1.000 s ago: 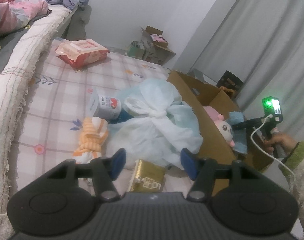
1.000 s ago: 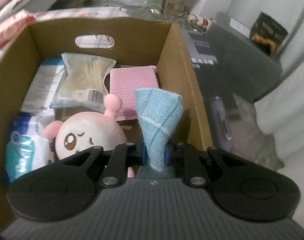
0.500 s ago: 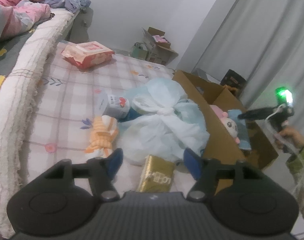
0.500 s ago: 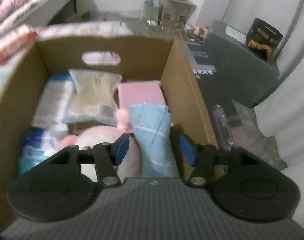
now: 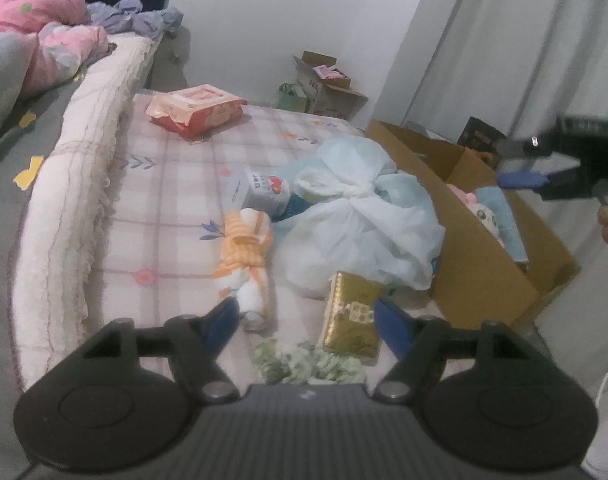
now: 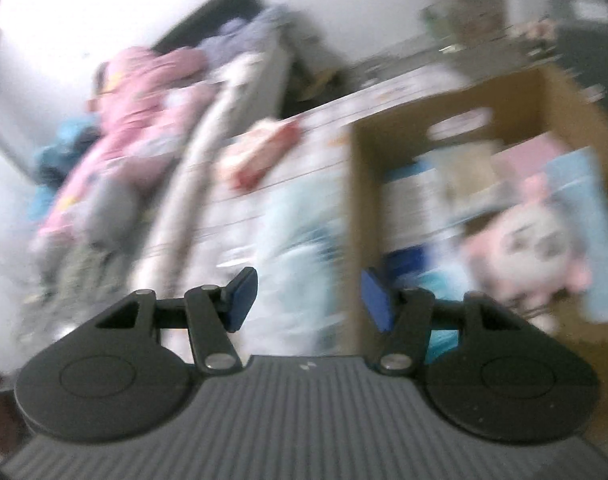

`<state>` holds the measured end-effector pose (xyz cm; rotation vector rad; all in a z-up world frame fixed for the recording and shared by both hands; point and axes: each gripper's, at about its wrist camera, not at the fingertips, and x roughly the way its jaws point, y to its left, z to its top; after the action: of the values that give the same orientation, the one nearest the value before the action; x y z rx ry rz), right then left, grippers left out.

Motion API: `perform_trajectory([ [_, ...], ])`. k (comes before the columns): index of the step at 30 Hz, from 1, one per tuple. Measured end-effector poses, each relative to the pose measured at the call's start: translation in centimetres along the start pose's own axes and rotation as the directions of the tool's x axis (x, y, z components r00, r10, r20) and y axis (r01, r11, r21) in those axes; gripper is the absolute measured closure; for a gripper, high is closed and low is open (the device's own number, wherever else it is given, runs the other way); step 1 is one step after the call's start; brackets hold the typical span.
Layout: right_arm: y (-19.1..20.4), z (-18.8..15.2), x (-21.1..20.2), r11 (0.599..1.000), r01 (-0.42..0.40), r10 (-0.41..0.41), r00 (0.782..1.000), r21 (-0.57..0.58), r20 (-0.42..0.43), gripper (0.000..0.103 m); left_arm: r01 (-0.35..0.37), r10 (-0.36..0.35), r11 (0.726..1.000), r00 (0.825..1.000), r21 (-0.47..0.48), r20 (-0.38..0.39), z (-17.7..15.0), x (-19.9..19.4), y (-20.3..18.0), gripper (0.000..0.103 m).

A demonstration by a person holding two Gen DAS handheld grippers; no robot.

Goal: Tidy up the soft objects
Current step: 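Release the towel in the box and withdraw the right tool, then grasp the orange-striped sock bundle with the right tool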

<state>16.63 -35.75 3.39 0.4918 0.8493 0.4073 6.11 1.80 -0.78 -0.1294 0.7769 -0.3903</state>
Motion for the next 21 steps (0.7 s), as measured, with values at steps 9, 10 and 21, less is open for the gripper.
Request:
perform_trajectory([
  [9, 7.6, -4.4, 8.3, 0.988, -0.154, 0.151, 0.975, -0.006, -0.161, 0.046, -0.048, 0.048, 0.998, 0.999, 0.031, 0.027, 0.4, 1.2, 0.7, 0.029],
  [10, 8.3, -4.8, 9.6, 0.987, -0.159, 0.156, 0.971, -0.001, -0.181, 0.046, -0.056, 0.055, 0.998, 0.998, 0.039, 0.031, 0.6, 1.6, 0.8, 0.029],
  [21, 9.9, -6.6, 21.9, 0.998, -0.032, 0.049, 0.950, 0.059, -0.308, 0.049, -0.129, 0.132, 0.990, 0.990, 0.063, -0.051, 1.9, 8.2, 2.8, 0.036],
])
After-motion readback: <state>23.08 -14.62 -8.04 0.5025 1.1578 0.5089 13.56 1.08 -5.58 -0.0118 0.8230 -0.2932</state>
